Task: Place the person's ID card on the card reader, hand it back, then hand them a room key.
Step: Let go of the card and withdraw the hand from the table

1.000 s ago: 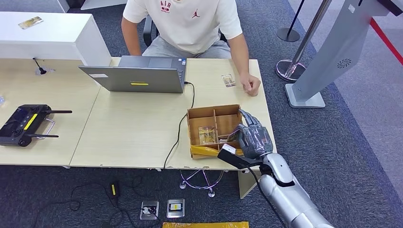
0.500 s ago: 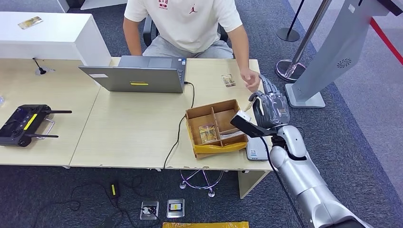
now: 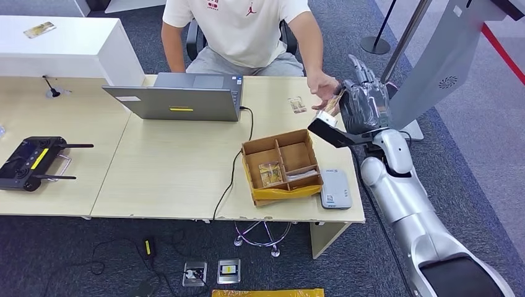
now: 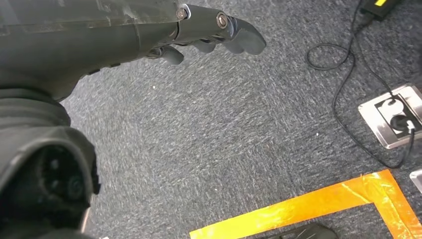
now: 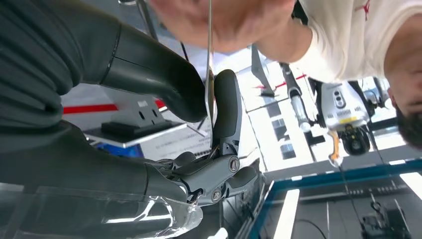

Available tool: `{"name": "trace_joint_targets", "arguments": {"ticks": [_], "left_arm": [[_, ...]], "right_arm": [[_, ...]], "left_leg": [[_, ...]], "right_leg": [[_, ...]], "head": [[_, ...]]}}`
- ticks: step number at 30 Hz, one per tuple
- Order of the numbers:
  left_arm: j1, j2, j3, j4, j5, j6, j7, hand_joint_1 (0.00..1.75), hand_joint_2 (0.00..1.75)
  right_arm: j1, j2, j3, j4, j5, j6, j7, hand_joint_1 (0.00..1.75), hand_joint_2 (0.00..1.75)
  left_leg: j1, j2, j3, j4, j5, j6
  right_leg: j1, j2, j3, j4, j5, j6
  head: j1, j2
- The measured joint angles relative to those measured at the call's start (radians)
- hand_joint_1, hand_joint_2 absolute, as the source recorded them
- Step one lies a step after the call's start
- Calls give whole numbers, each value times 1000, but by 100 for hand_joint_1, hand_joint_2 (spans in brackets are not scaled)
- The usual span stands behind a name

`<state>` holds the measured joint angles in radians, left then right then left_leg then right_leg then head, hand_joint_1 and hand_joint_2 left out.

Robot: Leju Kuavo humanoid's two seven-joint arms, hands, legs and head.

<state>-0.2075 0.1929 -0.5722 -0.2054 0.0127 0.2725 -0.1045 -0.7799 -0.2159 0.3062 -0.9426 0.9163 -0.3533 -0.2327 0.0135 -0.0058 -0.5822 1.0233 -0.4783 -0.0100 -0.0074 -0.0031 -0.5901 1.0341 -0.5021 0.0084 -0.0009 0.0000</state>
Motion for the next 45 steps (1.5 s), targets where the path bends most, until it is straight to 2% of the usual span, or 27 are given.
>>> {"name": "trace_joint_targets", "arguments": {"ticks": [8, 13, 14, 17, 18, 25, 32, 35, 38, 42, 45], "left_arm": [[-31, 0, -16, 0, -22, -17, 14, 0, 0], [-39, 0, -19, 0, -20, -19, 22, 0, 0], [-39, 0, -19, 0, -18, -19, 23, 0, 0], [-37, 1, -19, 0, -13, -18, 23, 0, 0], [-37, 1, -19, 0, -12, -18, 23, 0, 0], [-30, 1, -19, 0, -4, -12, 23, 0, 0], [-7, 1, -19, 0, 19, 8, 23, 0, 0], [5, 1, -19, 0, 32, 18, 21, 0, 0], [18, 1, -18, 0, 51, 29, 13, 0, 0], [43, 1, -12, 0, 83, 46, 4, 0, 0], [60, 1, -1, 1, 111, 62, 4, 0, 0]], "right_arm": [[-228, 36, 2, 197, 44, -34, -24, 175, 175], [-302, 69, 3, 300, 57, -35, -32, 171, 175], [-308, 76, 3, 315, 59, -35, -32, 158, 175], [-314, 96, 4, 354, 64, -37, -31, 34, 175], [-314, 101, 5, 364, 64, -38, -31, 3, 175], [-314, 118, 16, 423, 51, -84, -29, 0, 175], [-315, 91, 16, 441, 14, -247, -59, 0, 175], [-315, 57, 4, 439, -2, -277, -78, 0, 175], [-297, 6, -51, 412, 1, -282, -122, 0, 175], [-248, -66, -174, 368, 20, -283, -181, 0, 175], [-177, -142, -318, 352, -2, -283, -211, 0, 175]], "left_leg": [[0, 0, 0, 0, 0, 0], [0, 0, 0, 0, 0, 0], [0, 0, 0, 0, 0, 0], [0, 0, 0, 0, 0, 0], [0, 0, 0, 0, 0, 0], [0, 0, 0, 0, 0, 0], [0, 0, 0, 0, 0, 0], [0, 0, 0, 1, 0, 0], [0, 0, 0, 1, 0, 0], [0, 0, 1, 1, -1, 1], [0, -4, 1, 1, -2, 2]], "right_leg": [[0, 0, 0, 0, 0, -1], [0, 0, 0, 0, 0, -1], [0, 0, 0, 0, 0, -1], [0, 0, 0, 0, 0, -1], [0, 0, 0, 0, 0, -1], [0, -1, 0, 0, 0, -1], [0, 0, -1, 0, 0, -1], [0, 0, -1, -1, 0, -1], [0, 0, 0, -2, 0, -1], [0, 0, 0, -3, 0, 0], [0, -5, 2, -5, -1, 1]], "head": [[0, 0], [0, 0], [0, 0], [0, 0], [0, 0], [0, 0], [0, 0], [0, 0], [0, 0], [0, 0], [0, 0]]}}
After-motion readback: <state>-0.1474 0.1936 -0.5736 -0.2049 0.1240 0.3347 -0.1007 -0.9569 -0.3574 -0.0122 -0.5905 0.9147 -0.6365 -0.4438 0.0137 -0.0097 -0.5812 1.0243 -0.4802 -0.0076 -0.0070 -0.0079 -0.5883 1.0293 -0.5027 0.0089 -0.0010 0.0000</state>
